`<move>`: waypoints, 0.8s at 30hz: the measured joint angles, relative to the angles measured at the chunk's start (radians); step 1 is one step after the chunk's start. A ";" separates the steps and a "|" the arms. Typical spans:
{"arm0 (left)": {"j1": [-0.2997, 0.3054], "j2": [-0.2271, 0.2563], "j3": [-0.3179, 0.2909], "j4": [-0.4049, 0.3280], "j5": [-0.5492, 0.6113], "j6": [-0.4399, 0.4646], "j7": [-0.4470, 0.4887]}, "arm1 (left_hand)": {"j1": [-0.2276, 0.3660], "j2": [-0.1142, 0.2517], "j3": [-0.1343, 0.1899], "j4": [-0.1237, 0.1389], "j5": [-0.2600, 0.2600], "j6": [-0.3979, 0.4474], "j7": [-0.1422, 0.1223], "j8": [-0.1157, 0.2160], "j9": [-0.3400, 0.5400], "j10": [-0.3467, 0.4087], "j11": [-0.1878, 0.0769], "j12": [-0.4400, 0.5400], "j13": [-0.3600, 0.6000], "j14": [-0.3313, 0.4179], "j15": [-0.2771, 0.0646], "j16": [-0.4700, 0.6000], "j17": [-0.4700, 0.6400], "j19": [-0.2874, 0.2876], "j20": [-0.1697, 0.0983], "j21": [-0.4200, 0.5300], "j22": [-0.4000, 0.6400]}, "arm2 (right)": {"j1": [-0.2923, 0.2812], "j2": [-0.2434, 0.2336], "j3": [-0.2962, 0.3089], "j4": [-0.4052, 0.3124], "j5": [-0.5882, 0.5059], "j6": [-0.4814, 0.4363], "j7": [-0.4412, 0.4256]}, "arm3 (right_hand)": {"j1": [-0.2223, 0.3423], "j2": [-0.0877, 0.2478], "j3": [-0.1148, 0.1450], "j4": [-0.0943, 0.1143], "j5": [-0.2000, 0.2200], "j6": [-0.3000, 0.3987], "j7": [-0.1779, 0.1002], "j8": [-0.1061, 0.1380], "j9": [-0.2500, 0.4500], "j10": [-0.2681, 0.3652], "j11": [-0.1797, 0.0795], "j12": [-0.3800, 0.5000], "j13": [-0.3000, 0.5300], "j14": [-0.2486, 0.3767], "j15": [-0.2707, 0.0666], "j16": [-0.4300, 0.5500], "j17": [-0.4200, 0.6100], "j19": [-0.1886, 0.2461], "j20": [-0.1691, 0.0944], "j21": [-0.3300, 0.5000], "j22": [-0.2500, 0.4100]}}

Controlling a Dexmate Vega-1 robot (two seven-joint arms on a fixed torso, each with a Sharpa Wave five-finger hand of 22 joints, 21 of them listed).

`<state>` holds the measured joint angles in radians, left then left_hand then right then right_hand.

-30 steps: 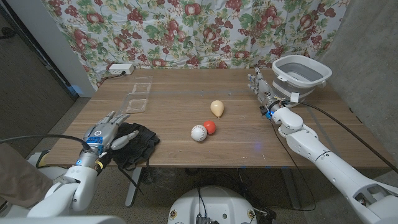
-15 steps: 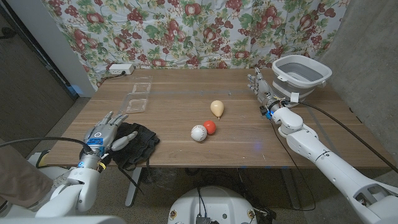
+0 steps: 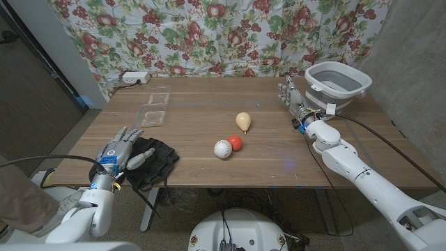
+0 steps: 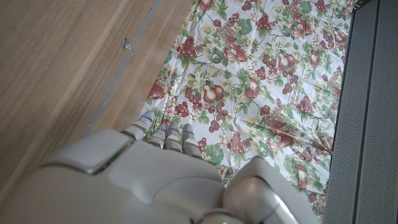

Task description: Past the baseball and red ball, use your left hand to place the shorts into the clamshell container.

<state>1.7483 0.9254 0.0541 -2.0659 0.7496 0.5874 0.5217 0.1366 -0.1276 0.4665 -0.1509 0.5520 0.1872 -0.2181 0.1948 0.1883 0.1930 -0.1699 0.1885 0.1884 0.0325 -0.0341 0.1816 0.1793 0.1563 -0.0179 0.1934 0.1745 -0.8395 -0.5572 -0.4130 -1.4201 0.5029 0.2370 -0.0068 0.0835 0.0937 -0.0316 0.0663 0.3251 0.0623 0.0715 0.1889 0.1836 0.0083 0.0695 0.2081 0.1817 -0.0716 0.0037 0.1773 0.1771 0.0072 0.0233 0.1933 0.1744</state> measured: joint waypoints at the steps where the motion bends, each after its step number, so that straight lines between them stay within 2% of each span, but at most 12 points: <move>1: 0.000 0.000 0.000 0.000 -0.001 0.000 0.000 | 0.000 0.000 0.001 -0.001 0.000 0.000 0.000 0.000 0.000 0.000 0.000 0.000 0.000 0.000 0.000 0.000 0.000 0.000 0.000 0.000 0.000 | 0.001 0.000 0.000 0.001 0.001 0.000 0.002 | 0.000 0.000 0.000 0.000 0.000 0.000 0.000 0.000 0.000 0.000 0.000 0.000 0.000 0.000 0.000 0.000 0.000 0.000 0.000 0.000 0.000; 24: -0.039 0.011 0.039 0.029 -0.062 0.002 0.009 | 0.017 0.001 0.004 -0.004 0.008 0.000 0.000 0.007 0.005 0.000 -0.007 0.004 0.000 0.004 0.004 0.000 0.000 0.006 -0.006 0.000 0.000 | 0.017 -0.001 -0.002 0.008 0.000 -0.006 0.009 | 0.000 0.000 0.000 0.000 0.000 0.000 0.000 0.000 0.000 0.000 0.000 0.000 0.000 0.000 0.000 0.000 0.000 0.000 0.000 0.000 0.000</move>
<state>1.7096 0.9369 0.0932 -2.0366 0.6875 0.5890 0.5306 0.1538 -0.1263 0.4702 -0.1546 0.5597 0.1872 -0.2180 0.2013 0.1937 0.1934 -0.1773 0.1924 0.1884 0.0364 -0.0303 0.1816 0.1792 0.1624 -0.0238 0.1934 0.1744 -0.8229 -0.5587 -0.4150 -1.4119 0.5029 0.2311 0.0021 0.0835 0.0937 -0.0316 0.0662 0.3251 0.0623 0.0715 0.1889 0.1835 0.0083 0.0695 0.2082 0.1817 -0.0716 0.0037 0.1773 0.1770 0.0072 0.0233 0.1933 0.1744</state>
